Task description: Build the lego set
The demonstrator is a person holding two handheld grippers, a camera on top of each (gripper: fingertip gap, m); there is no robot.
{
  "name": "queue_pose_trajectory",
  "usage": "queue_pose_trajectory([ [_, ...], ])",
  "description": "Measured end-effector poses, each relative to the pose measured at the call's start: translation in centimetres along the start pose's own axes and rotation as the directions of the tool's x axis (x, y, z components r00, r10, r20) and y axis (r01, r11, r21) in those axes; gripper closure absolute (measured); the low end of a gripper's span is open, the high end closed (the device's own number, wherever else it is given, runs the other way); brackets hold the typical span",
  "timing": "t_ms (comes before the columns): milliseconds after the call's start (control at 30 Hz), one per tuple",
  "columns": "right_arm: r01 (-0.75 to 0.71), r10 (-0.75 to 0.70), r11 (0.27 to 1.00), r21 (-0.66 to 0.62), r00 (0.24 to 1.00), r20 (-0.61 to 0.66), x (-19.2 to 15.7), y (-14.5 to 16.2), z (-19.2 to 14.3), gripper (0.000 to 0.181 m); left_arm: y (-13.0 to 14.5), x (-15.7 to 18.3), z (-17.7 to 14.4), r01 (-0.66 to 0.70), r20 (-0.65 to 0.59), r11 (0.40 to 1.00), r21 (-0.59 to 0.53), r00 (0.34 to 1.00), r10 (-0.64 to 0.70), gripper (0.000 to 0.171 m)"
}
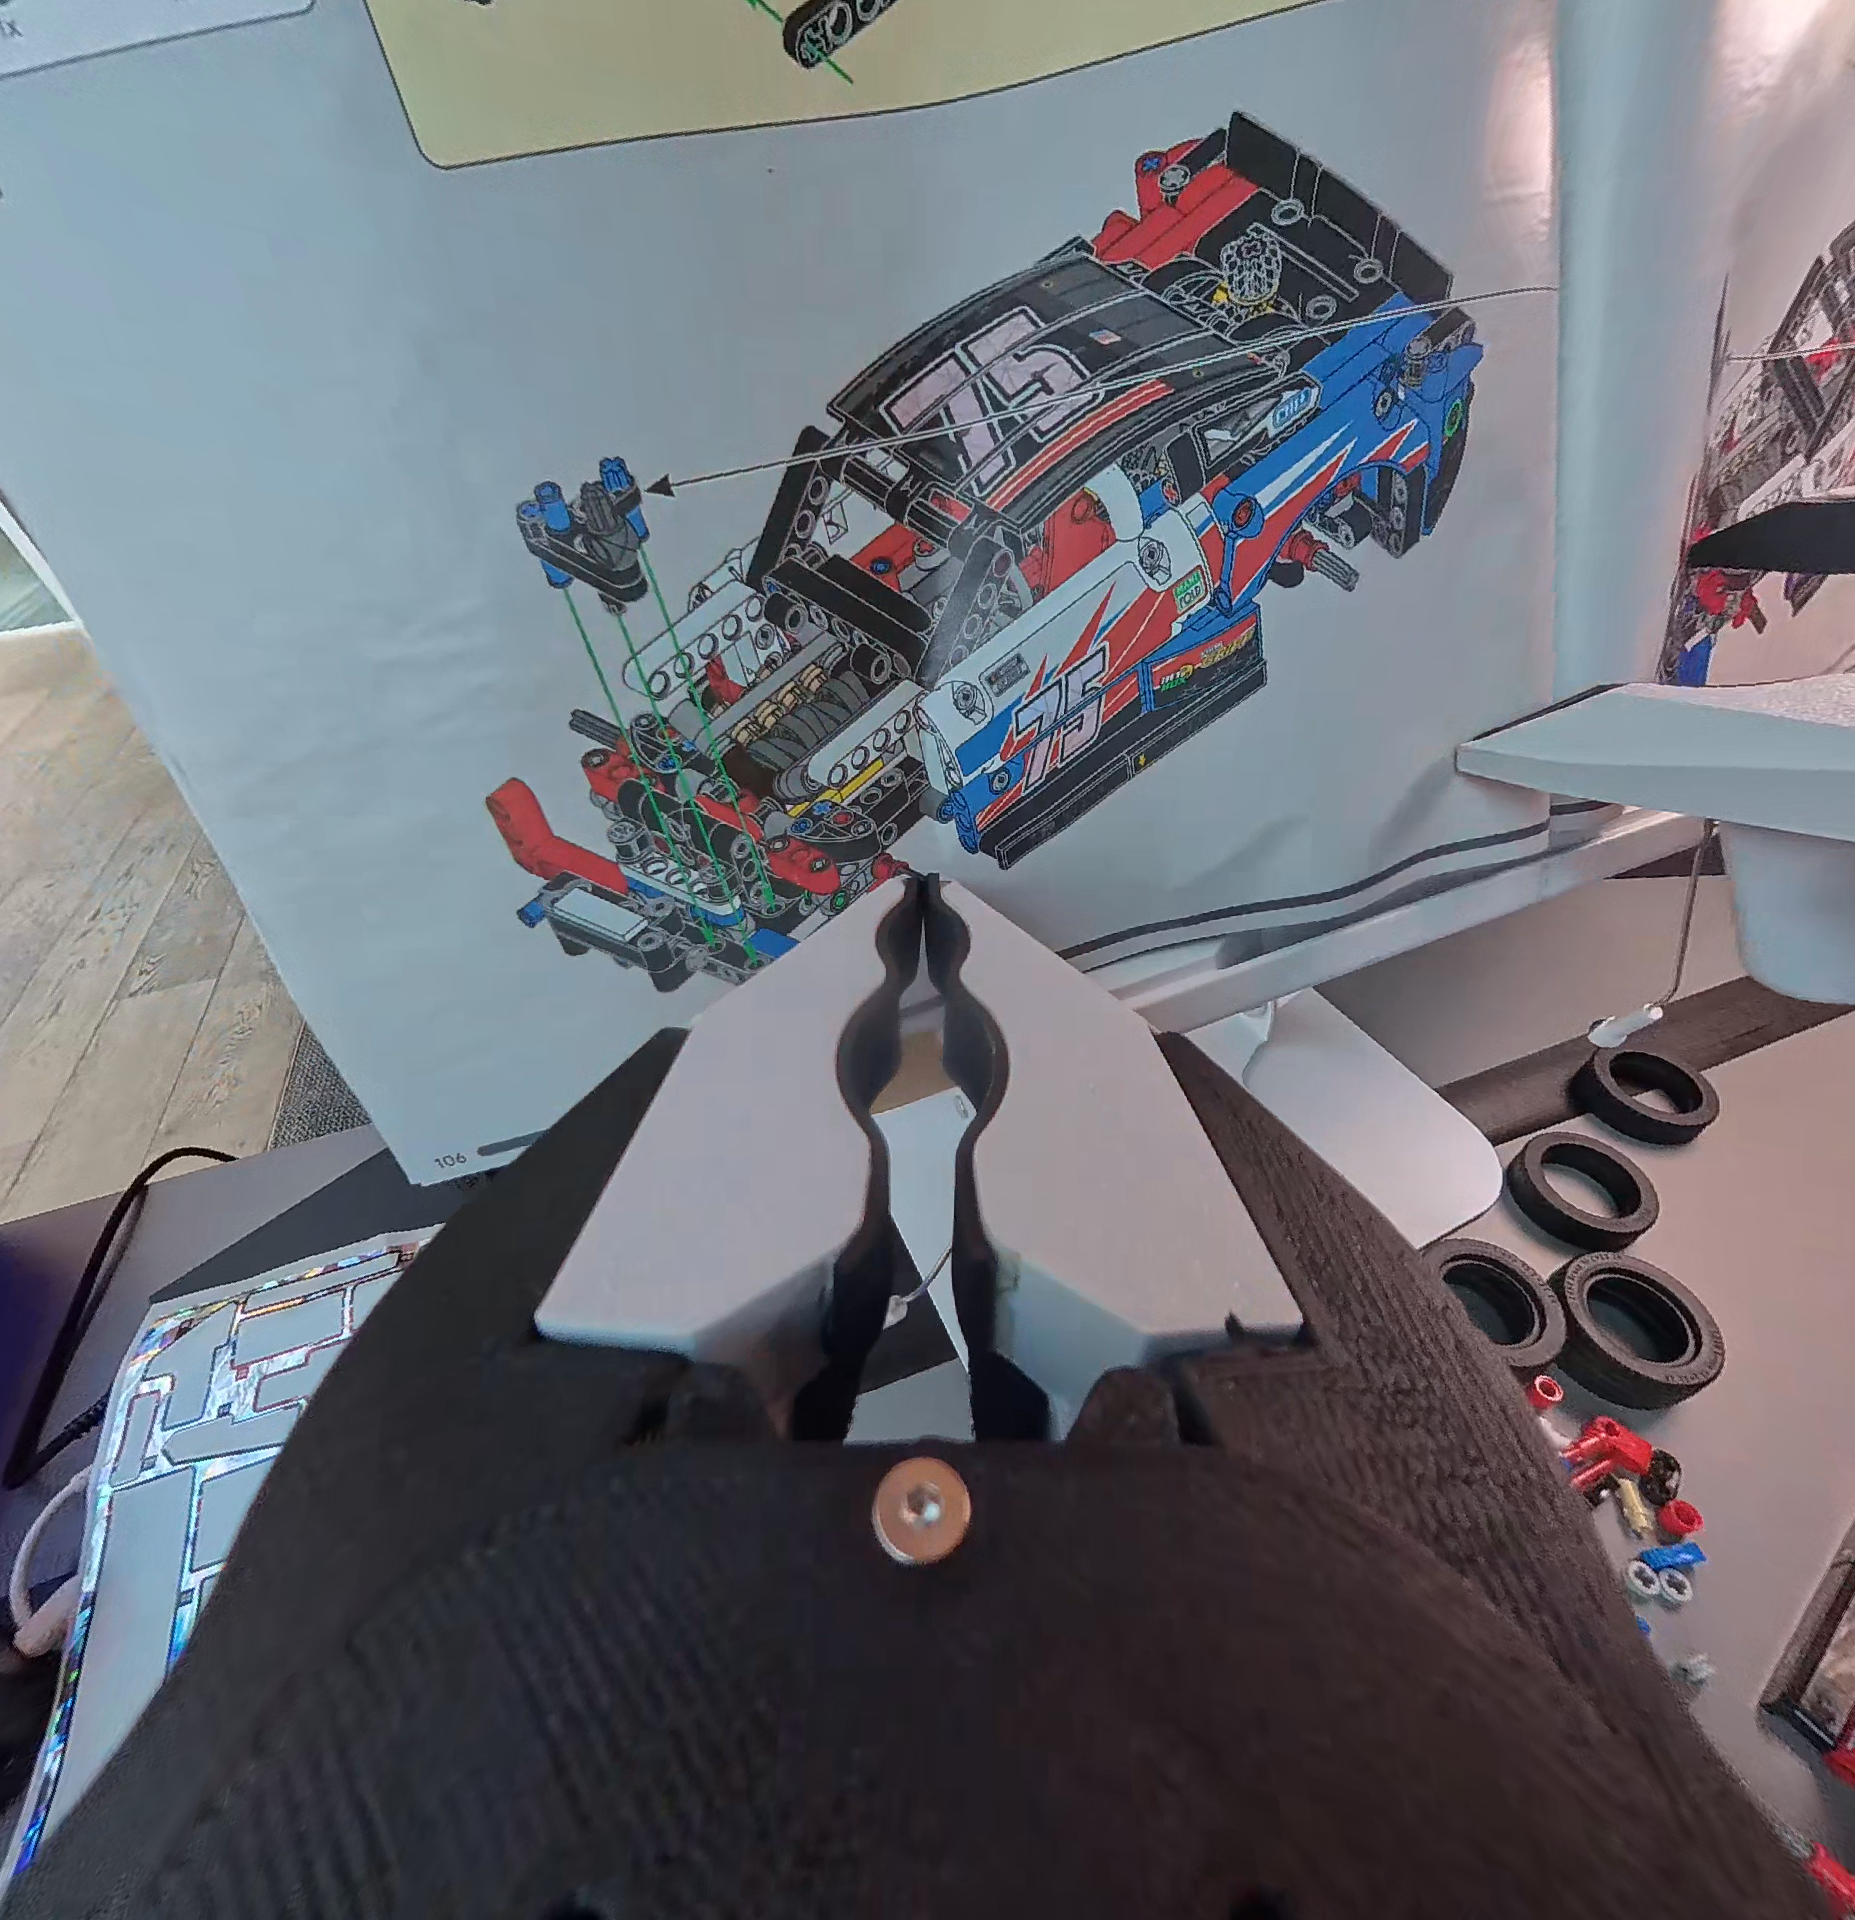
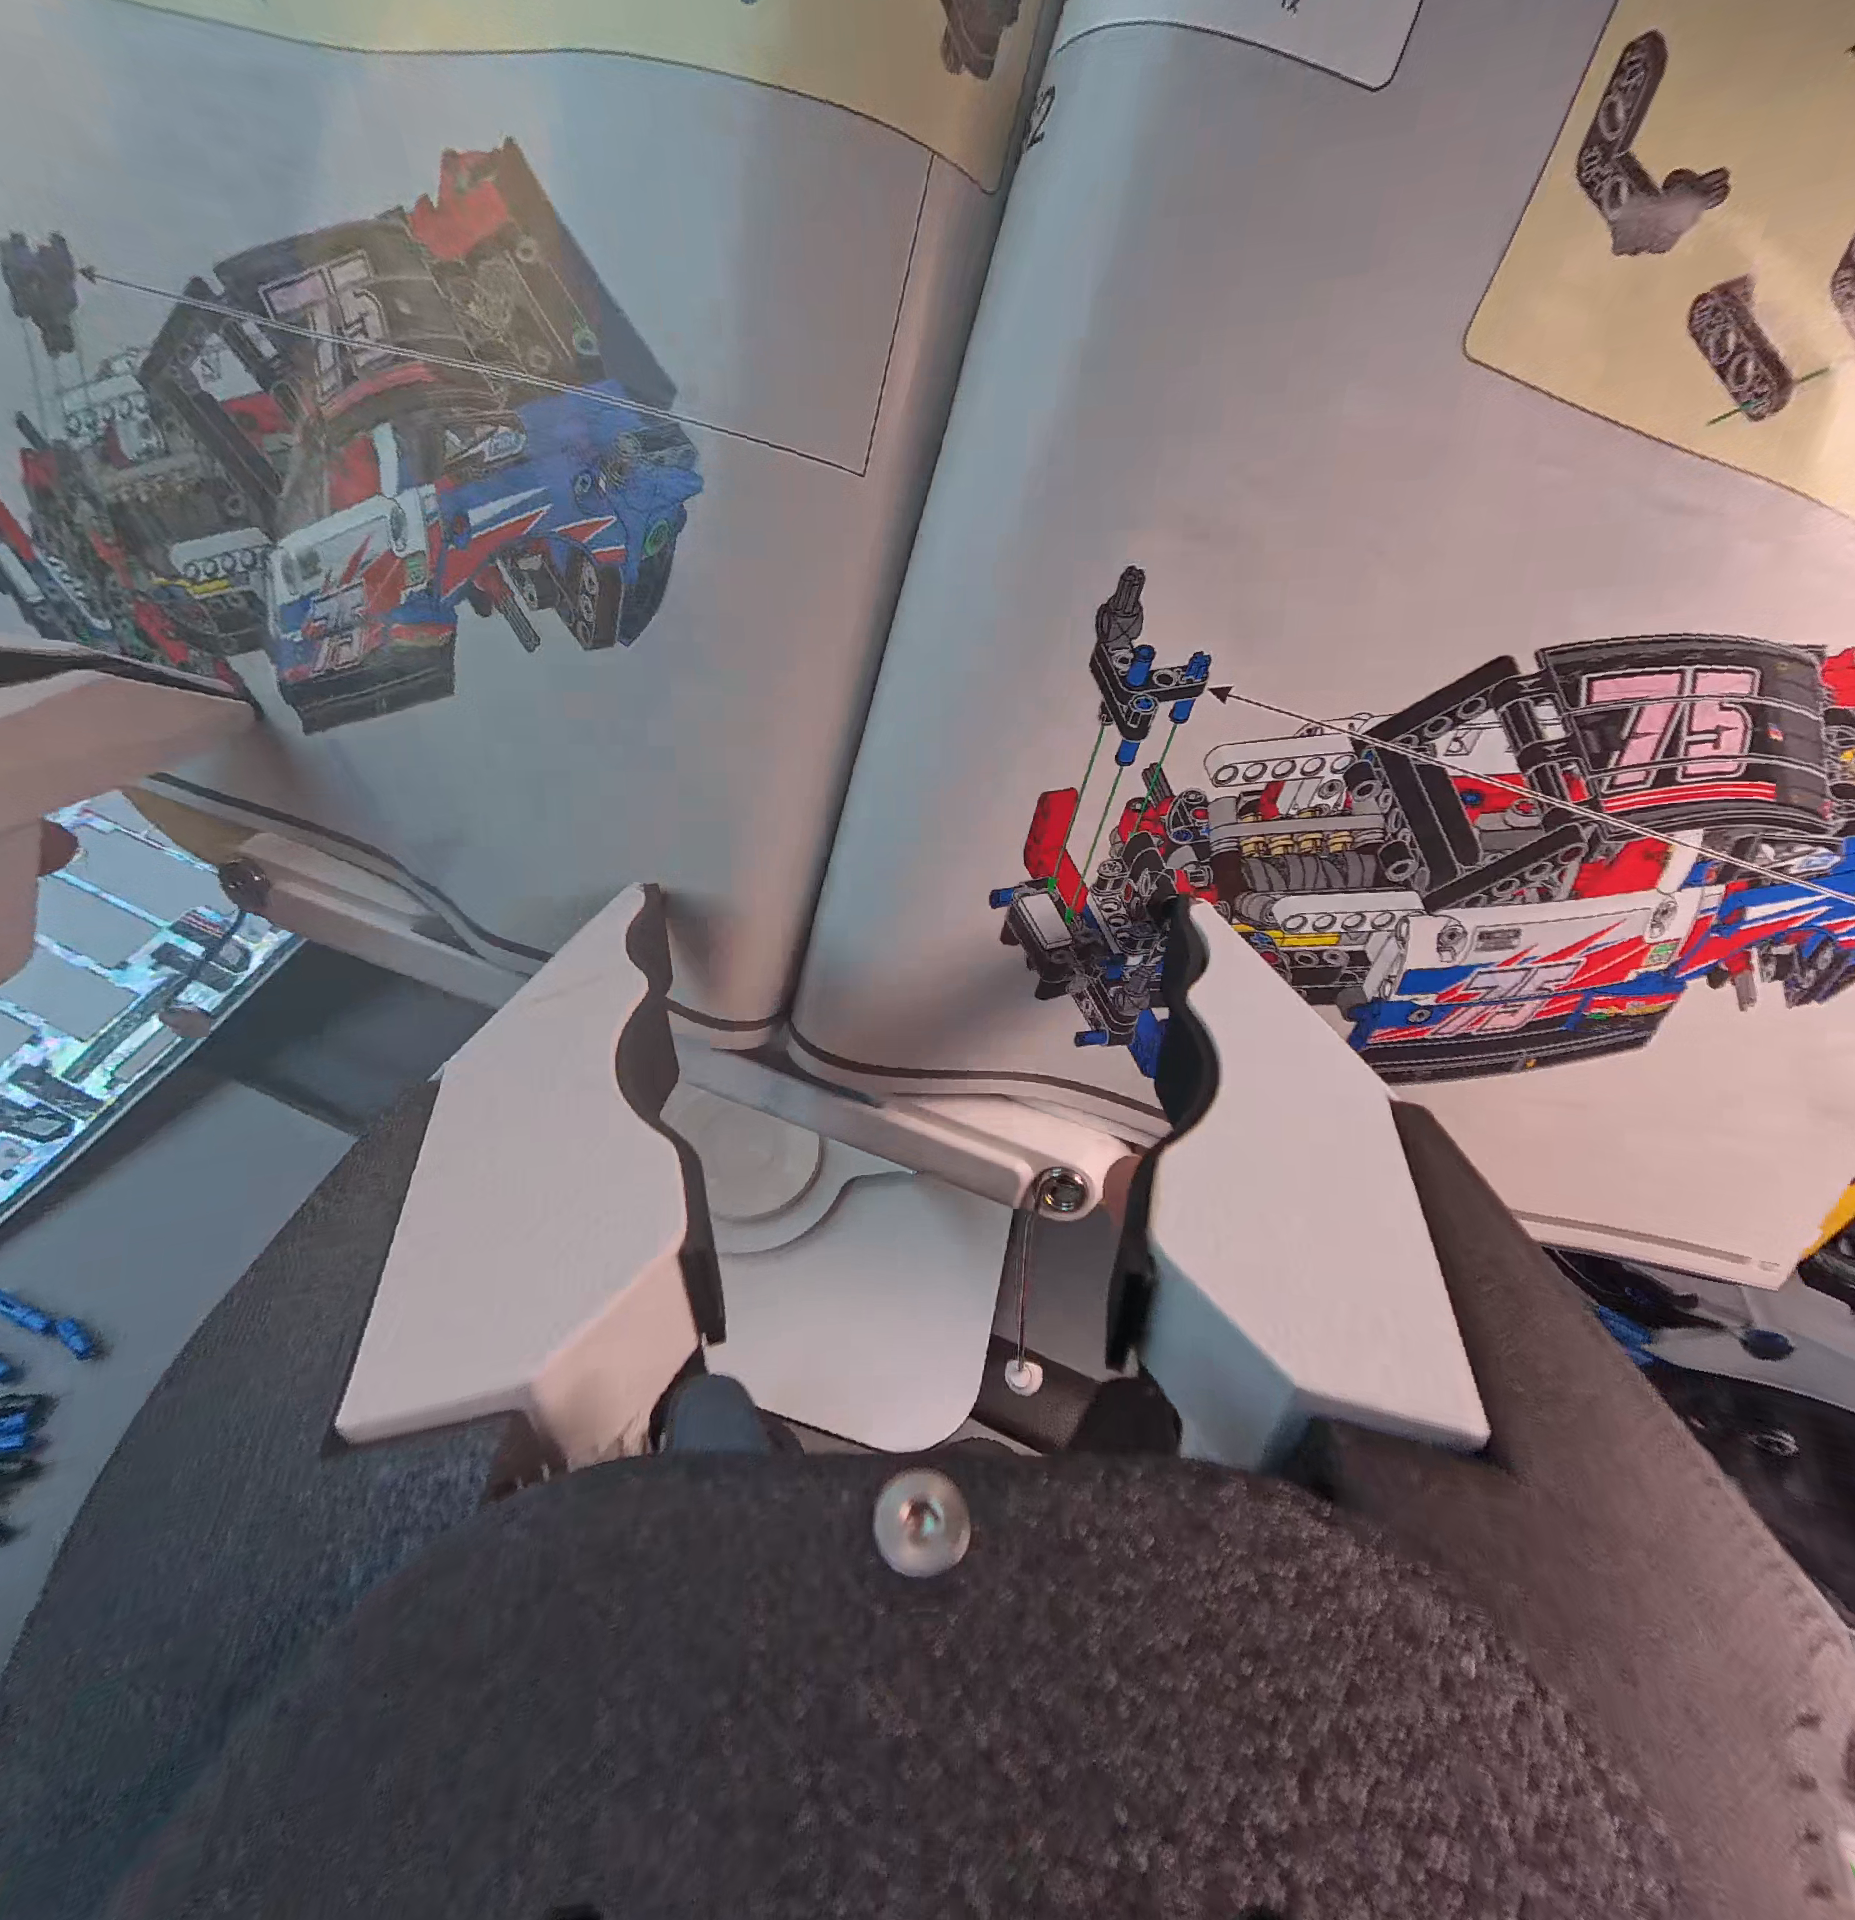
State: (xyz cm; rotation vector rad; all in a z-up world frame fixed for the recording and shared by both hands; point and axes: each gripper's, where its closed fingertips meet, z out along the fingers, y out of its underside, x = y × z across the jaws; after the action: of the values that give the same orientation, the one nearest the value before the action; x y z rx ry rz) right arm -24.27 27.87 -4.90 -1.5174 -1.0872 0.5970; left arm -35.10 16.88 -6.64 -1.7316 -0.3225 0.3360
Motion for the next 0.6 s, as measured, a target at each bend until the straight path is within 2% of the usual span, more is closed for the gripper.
queue_pose_trajectory([
  [67,0.008,-0.008,1.000,-0.004,0.999,-0.046,0.0,0.1,0.5,0.087,-0.1,-0.4,-0.4,0.015,0.015,1.000,0.013,1.000,-0.015,0.171],
  [133,0.009,-0.008,1.000,0.010,0.997,-0.083,0.0,0.0,0.9,0.086,0.0,-0.7,-1.6,0.096,0.014,0.994,0.041,0.995,-0.097,0.169],
  [200,0.021,-0.017,0.999,0.034,0.993,-0.119,-0.1,0.0,1.1,0.084,0.8,-0.2,-3.1,0.283,-0.030,0.955,0.086,0.959,-0.281,0.160],
  [267,0.035,-0.025,0.997,0.063,0.988,-0.153,-0.2,0.0,1.2,0.084,3.2,0.1,-4.0,0.493,-0.059,0.867,0.075,0.870,-0.490,0.139],
  [333,0.042,-0.027,0.996,0.083,0.985,-0.172,-0.4,0.0,1.2,0.085,6.2,0.0,-4.3,0.687,-0.065,0.723,0.067,0.726,-0.684,0.114],
  [400,0.043,-0.026,0.995,0.088,0.984,-0.178,-0.5,0.0,1.2,0.085,8.4,0.5,-3.7,0.860,-0.120,0.510,0.025,0.509,-0.852,0.097],
  [467,0.041,-0.025,0.995,0.086,0.984,-0.178,-0.6,0.0,1.2,0.086,8.3,1.0,-2.7,0.954,-0.219,0.301,0.001,0.293,-0.931,0.090],
  [500,0.040,-0.024,0.996,0.084,0.984,-0.176,-0.6,0.0,1.1,0.086,8.0,0.6,-2.1,0.978,-0.257,0.207,0.008,0.202,-0.945,0.094],
  [533,0.038,-0.023,0.996,0.084,0.984,-0.175,-0.6,0.0,1.1,0.086,7.5,-0.2,-1.8,0.994,-0.312,0.103,0.020,0.104,-0.944,0.109],
  [567,0.035,-0.021,0.996,0.083,0.985,-0.173,-0.6,0.1,1.1,0.086,6.7,-1.2,-1.9,0.999,-0.378,0.009,0.039,0.024,-0.925,0.139],
  [600,0.032,-0.018,0.996,0.081,0.985,-0.170,-0.6,0.1,1.0,0.086,5.9,-2.6,-2.5,0.995,-0.433,-0.028,0.098,0.018,-0.901,0.167],
])
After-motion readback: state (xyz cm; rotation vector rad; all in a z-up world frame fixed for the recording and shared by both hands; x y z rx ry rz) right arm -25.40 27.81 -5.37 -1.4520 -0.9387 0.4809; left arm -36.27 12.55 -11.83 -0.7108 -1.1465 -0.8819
